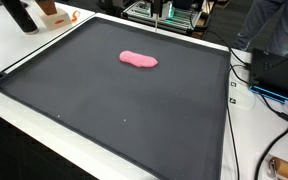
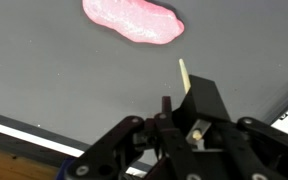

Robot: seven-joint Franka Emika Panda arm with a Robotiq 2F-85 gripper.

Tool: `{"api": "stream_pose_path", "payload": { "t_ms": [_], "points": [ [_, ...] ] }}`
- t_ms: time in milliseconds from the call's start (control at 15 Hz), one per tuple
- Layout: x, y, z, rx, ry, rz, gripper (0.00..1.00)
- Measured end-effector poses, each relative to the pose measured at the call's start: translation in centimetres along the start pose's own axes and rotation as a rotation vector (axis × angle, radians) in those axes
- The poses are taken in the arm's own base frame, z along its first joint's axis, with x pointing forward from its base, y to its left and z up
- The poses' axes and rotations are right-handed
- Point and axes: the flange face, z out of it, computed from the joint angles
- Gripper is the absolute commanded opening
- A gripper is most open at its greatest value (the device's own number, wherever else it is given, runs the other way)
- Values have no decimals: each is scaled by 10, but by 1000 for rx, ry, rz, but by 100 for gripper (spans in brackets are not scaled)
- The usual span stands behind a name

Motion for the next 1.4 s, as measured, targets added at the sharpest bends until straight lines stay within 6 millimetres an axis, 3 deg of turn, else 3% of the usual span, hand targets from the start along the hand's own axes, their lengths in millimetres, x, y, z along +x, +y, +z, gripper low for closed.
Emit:
{"api": "stream_pose_path", "payload": {
  "t_ms": [333,733,1400],
  "points": [
    [-22,1,48,0,13,9,6],
    [-34,10,96,-8,25,16,6],
    [-41,19,131,-51,24,-5,6]
  ]
}}
